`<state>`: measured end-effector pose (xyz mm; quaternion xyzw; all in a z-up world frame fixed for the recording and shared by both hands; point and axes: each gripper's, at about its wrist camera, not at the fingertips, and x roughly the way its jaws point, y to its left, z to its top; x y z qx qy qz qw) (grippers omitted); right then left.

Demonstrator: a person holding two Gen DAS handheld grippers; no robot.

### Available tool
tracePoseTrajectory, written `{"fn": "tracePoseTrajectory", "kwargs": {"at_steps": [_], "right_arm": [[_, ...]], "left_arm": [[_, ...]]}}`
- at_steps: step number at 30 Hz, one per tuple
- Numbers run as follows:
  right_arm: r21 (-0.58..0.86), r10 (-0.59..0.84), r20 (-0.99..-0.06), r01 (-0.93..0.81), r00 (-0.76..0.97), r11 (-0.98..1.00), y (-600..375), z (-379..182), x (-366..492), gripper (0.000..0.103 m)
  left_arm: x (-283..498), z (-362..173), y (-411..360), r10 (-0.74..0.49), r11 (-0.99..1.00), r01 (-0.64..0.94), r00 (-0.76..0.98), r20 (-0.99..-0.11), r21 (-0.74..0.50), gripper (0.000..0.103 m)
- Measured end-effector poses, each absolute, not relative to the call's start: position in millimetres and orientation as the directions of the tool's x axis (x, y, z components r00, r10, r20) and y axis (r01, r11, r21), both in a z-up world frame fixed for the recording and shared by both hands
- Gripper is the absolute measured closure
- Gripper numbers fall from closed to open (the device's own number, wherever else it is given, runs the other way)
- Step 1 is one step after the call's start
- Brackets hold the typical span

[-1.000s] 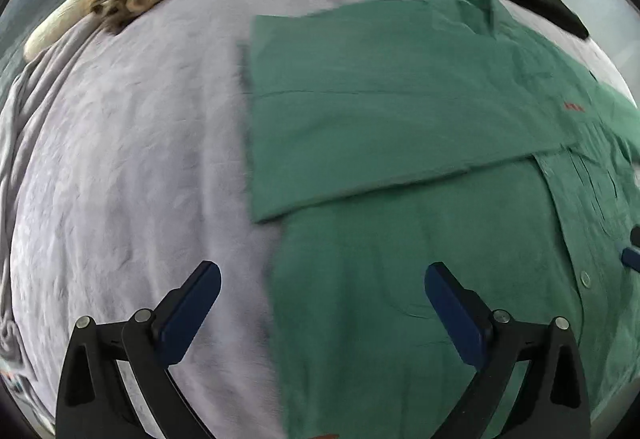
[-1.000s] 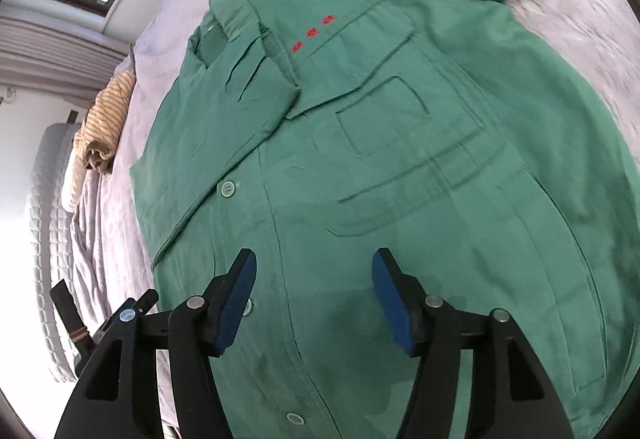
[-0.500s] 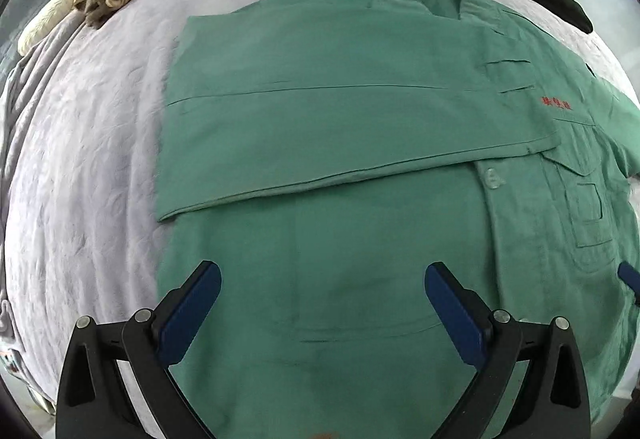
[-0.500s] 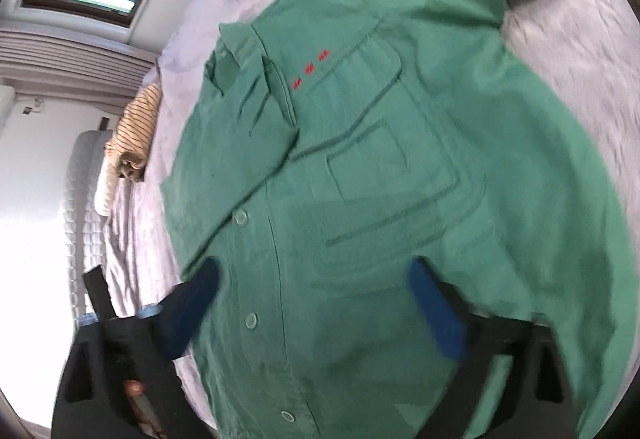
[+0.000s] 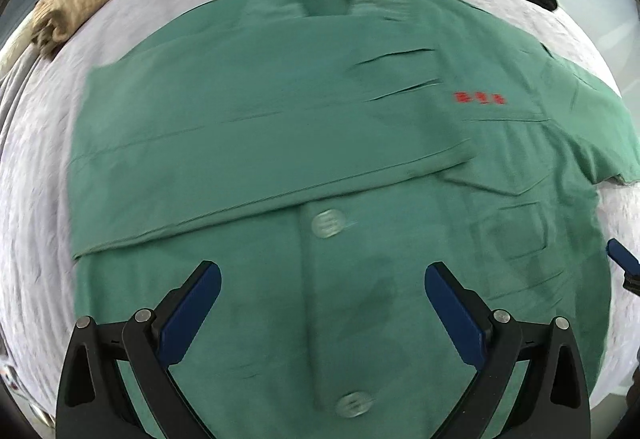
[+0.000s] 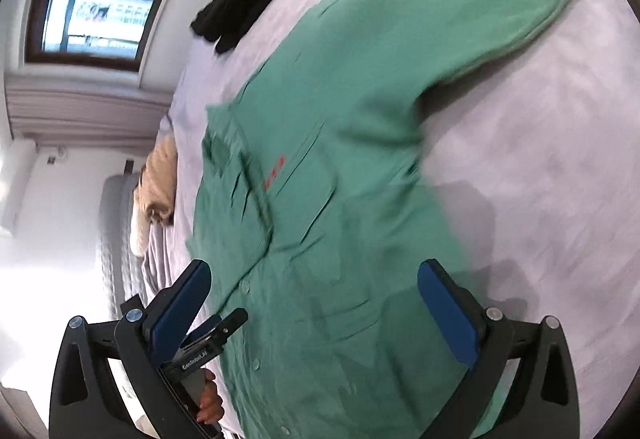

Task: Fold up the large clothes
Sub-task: 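Open the left tool and release the folded side onto the jacket, then grasp the opposite side of the jacket with the right tool and lift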

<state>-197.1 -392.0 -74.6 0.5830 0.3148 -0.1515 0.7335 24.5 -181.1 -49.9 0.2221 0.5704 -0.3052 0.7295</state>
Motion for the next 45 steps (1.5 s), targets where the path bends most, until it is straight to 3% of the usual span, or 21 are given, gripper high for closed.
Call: {"fn": "tracePoseTrajectory", "kwargs": {"at_steps": [11,26,27,28,30,37,45], "right_arm": [[0.734,-0.129,-0.656,0.668,0.744,0.123,-518.2,-61.4,-290.2,0.000],[0.863,-0.302,-0.502,0.491,0.811,-0.116,-617.7,-80.7,-306.5,0.003],[0.867,-0.294,-0.497,0.478,0.816,-0.139,-620.0,-83.1,-304.5,0.016],[0.862,-0.280,-0.506,0.480,0.816,-0.160,-620.4,-86.9,-306.1,0.054],[0.846,-0.253,-0.531,0.487,0.809,-0.218,-621.6,-97.6,-302.2,0.099],[0.855,-0.255,-0.506,0.518,0.824,-0.021,-602.4,-54.8,-275.4,0.099],[0.811,-0.055,-0.445,0.428,0.894,0.398,-520.0,35.8,-128.4,0.099]], "left_arm": [[1.5,-50.4,-260.5,-0.228,0.665,0.744,0.127,-0.965,-0.059,0.001],[-24.9,-48.1,-304.8,-0.215,0.655,0.754,0.123,-0.969,-0.049,0.001],[-24.1,-48.0,-302.8,-0.215,0.657,0.752,0.123,-0.969,-0.051,0.001],[-22.0,-48.1,-300.1,-0.216,0.661,0.748,0.122,-0.969,-0.053,0.001],[-14.6,-46.4,-288.4,-0.218,0.669,0.741,0.122,-0.968,-0.057,0.001],[15.2,-35.9,-255.1,-0.241,0.701,0.712,0.173,-0.955,-0.048,0.001],[64.4,-27.1,-193.9,-0.248,0.780,0.624,0.240,-0.938,-0.047,0.001]]}}
